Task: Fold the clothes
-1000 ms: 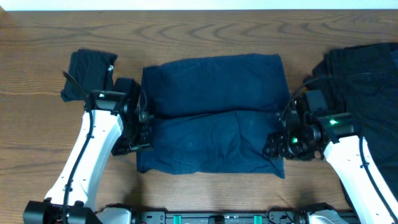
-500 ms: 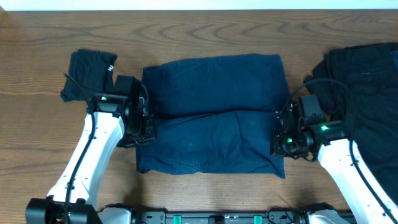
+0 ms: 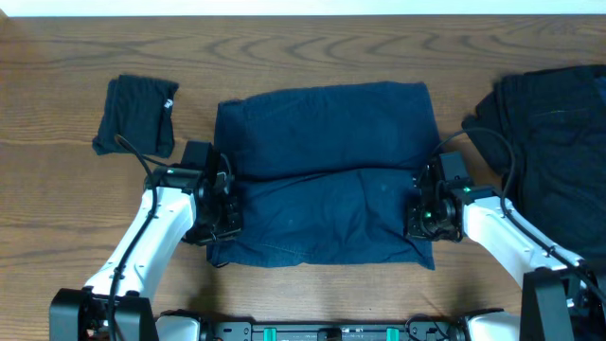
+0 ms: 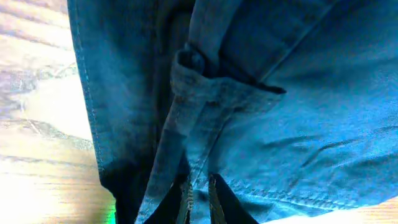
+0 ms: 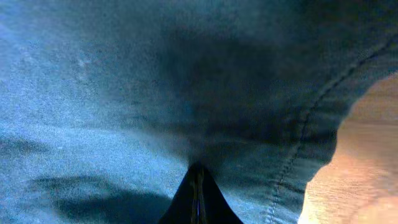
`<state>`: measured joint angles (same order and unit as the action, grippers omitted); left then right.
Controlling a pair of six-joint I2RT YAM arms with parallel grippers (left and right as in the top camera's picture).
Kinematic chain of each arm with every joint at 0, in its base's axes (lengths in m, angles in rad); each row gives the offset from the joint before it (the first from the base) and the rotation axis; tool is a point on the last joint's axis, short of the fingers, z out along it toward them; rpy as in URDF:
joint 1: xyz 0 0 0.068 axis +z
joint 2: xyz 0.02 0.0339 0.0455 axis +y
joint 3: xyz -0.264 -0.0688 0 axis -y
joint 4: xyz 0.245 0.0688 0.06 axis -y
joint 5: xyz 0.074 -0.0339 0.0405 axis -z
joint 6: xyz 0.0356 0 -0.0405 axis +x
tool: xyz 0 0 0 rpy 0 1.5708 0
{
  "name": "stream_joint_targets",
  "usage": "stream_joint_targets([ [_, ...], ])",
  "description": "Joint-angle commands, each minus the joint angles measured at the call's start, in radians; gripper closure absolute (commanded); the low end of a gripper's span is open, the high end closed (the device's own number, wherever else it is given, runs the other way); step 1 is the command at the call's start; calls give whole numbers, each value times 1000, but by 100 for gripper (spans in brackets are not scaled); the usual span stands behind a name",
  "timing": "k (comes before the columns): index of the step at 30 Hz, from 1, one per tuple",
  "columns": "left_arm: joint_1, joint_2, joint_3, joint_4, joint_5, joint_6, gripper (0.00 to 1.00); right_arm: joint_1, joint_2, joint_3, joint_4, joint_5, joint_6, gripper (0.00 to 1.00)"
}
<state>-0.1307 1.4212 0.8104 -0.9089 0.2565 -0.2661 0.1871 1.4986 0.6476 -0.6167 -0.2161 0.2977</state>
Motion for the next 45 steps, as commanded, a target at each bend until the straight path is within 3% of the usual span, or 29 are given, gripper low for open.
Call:
stream_joint_targets([
  [1, 5, -2, -13, -3, 6, -10, 86, -4, 99, -35, -10, 42, 16, 99],
  [11, 5, -2, -19, -30, 6, -10, 86, -195, 51, -32, -190, 210, 173, 99],
  [17, 5, -2, -19, -58, 6, -10, 85, -286, -39, 16, -259, 131, 60, 90],
  [23, 5, -2, -19, -45, 21, -10, 83, -292, -55, 103, -330, 48, 39, 96],
  [25, 5, -2, -10, -23, 52, -9, 94, -292, -55, 136, -338, -21, -5, 96],
  [30, 5, -2, 44, 21, 56, 14, 94, -291, -55, 238, -342, -107, -35, 91],
  [34, 5, -2, 54, 129, 39, 38, 87, -291, -55, 285, -328, -106, -76, 88],
  [42, 5, 10, 51, 299, 3, 47, 75, -291, -51, 278, -246, -106, -114, 90],
  [45, 6, 26, 51, 317, -12, 47, 58, -291, -49, 267, -220, -105, -114, 90],
])
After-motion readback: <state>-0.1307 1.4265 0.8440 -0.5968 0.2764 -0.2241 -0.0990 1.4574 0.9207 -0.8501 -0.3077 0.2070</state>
